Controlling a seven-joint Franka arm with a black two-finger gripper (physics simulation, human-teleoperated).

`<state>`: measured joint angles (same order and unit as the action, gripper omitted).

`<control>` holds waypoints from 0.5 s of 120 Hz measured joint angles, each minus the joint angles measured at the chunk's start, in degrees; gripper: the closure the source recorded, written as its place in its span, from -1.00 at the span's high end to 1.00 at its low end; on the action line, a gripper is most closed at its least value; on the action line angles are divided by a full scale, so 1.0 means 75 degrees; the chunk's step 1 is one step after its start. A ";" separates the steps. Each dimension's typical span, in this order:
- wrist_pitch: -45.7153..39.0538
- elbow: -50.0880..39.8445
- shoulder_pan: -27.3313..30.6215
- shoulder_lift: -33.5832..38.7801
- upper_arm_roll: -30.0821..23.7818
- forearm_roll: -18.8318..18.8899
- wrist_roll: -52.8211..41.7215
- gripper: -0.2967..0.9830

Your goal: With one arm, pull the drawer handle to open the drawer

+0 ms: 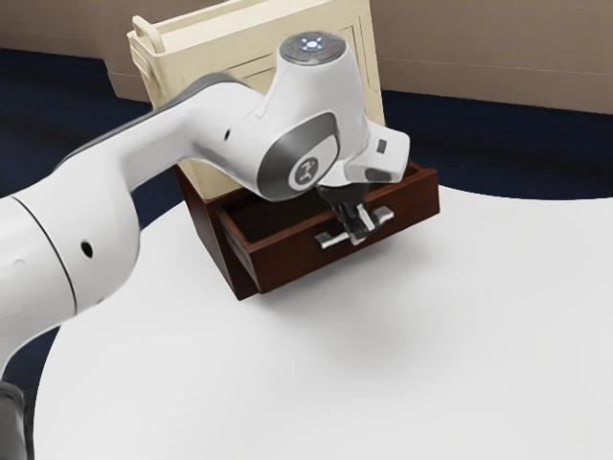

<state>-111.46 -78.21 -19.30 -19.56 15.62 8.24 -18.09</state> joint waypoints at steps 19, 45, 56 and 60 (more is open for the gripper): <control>-0.0013 -0.0313 -0.0249 0.0283 0.0019 0.0013 0.0048 -0.66; -0.0021 -0.0458 -0.0421 0.0369 0.0027 0.0033 0.0103 -0.64; -0.0014 -0.0462 -0.0427 0.0375 0.0025 0.0017 0.0110 -0.58; -0.0009 -0.0462 -0.0430 0.0376 0.0025 0.0006 0.0108 -0.54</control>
<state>-111.53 -81.67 -22.53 -16.75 15.81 8.28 -17.28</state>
